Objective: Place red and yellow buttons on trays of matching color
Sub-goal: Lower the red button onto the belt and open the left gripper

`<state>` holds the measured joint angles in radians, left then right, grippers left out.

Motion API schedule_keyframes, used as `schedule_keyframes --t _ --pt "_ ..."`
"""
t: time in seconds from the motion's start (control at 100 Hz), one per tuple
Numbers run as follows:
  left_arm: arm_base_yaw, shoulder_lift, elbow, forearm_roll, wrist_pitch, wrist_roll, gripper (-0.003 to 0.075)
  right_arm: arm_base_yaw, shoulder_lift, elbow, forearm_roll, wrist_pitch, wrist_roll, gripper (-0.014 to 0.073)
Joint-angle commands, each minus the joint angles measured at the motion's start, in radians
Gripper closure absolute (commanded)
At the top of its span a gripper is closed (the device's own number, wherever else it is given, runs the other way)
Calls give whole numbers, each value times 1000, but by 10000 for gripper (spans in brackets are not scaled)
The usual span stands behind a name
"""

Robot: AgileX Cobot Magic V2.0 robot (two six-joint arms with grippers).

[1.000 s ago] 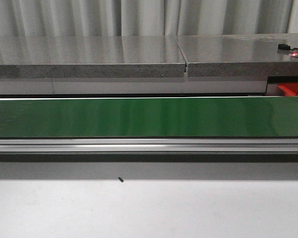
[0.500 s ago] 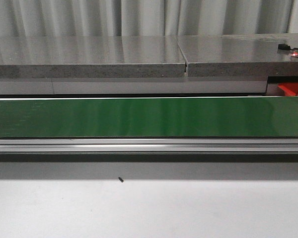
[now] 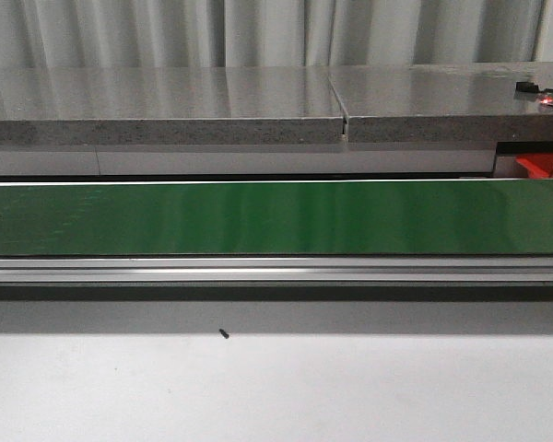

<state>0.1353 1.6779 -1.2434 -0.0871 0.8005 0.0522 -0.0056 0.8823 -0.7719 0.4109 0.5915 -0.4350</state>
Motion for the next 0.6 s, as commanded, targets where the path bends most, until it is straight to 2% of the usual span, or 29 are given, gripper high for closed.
schedule_keyframes --t 0.0,0.07,0.26,0.59 --pt "-3 -44 -26 -3 -32 -10 184 1 -9 -24 12 -62 -11 662" --pt "-3 -56 -26 -14 -36 -10 153 1 -9 -24 12 -62 -11 662" --pt "-3 -102 -54 -46 -34 -10 152 1 -9 -24 12 -62 -11 662" --pt "32 -112 -241 -50 -2 -10 152 1 -9 -24 12 -62 -11 662"
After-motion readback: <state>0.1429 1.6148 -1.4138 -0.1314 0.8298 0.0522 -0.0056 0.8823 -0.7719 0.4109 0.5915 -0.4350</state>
